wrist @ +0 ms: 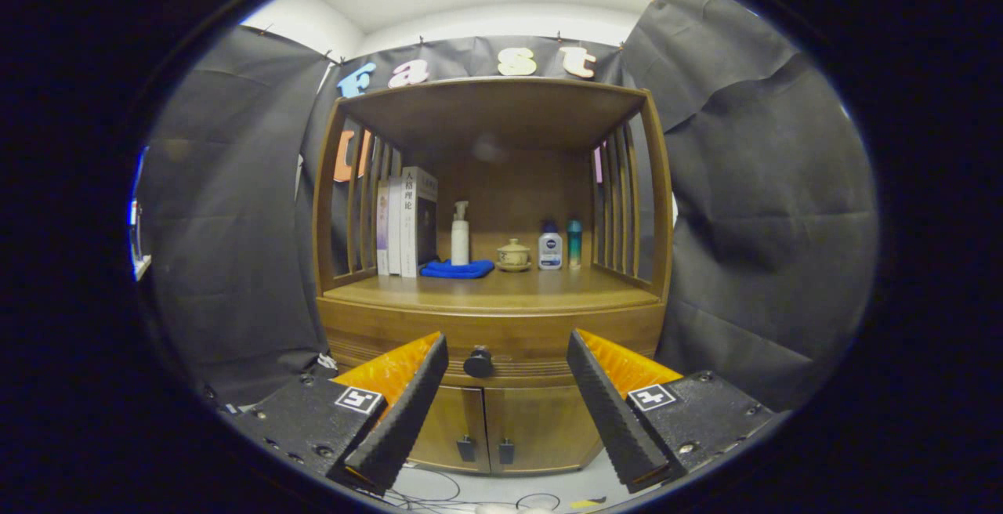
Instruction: Pull open the drawer, take out the items inside it, and place them on the countertop above the cabinet.
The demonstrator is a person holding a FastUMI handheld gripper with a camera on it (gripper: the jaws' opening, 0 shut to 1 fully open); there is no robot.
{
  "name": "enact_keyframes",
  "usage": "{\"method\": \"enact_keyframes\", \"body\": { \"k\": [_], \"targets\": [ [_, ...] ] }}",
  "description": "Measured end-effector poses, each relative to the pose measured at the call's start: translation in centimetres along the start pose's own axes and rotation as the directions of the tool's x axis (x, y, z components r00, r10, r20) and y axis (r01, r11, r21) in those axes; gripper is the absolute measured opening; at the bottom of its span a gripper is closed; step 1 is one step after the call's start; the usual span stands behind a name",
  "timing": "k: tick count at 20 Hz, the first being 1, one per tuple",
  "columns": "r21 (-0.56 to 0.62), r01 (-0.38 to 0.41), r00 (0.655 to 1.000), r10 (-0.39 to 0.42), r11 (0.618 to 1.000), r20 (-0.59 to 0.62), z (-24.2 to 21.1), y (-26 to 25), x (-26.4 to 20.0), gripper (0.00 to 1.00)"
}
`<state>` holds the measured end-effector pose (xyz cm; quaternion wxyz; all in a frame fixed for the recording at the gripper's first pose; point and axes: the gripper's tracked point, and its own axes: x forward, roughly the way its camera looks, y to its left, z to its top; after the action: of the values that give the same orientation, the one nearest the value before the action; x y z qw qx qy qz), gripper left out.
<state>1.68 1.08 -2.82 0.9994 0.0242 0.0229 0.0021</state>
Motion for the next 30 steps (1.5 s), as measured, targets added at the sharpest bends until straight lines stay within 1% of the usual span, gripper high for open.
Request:
{"method": "enact_keyframes", "body": {
  "k": [4,8,12,15,17,19,21,22,25,27,30],
  "targets": [
    [-0.024,-0.003,1.0,0.002,1.0,-0.027,-3.0,1.3,2.5,0.99],
    [-0.028,-0.011,0.997,0.009,1.0,-0.071,-6.2,2.7,6.5,0.99],
    [-0.041,0.017,0.993,-0.022,0.999,-0.12,-8.8,3.0,11.3,0.99],
    [-0.056,0.035,0.991,-0.042,0.998,-0.126,-9.3,2.1,13.5,0.98],
    [-0.065,0.039,0.989,-0.048,0.997,-0.144,-9.8,2.2,15.5,0.89],
    [-0.046,0.026,0.987,-0.033,0.999,-0.16,-10.0,2.5,16.4,0.89],
    [-0.03,0.028,0.986,-0.032,0.999,-0.166,-10.1,2.4,17.0,0.76],
    [-0.016,0.007,0.985,-0.01,1.0,-0.171,-10.2,3.0,17.2,0.7],
    [-0.027,0.037,0.986,-0.041,0.999,-0.162,-10.3,2.6,17.6,0.51],
    [-0.016,0.044,0.986,-0.046,0.999,-0.159,-10.3,2.7,17.6,0.45],
    [-0.029,0.023,0.984,-0.028,0.999,-0.177,-10.5,2.7,17.4,0.38]
  ]
}}
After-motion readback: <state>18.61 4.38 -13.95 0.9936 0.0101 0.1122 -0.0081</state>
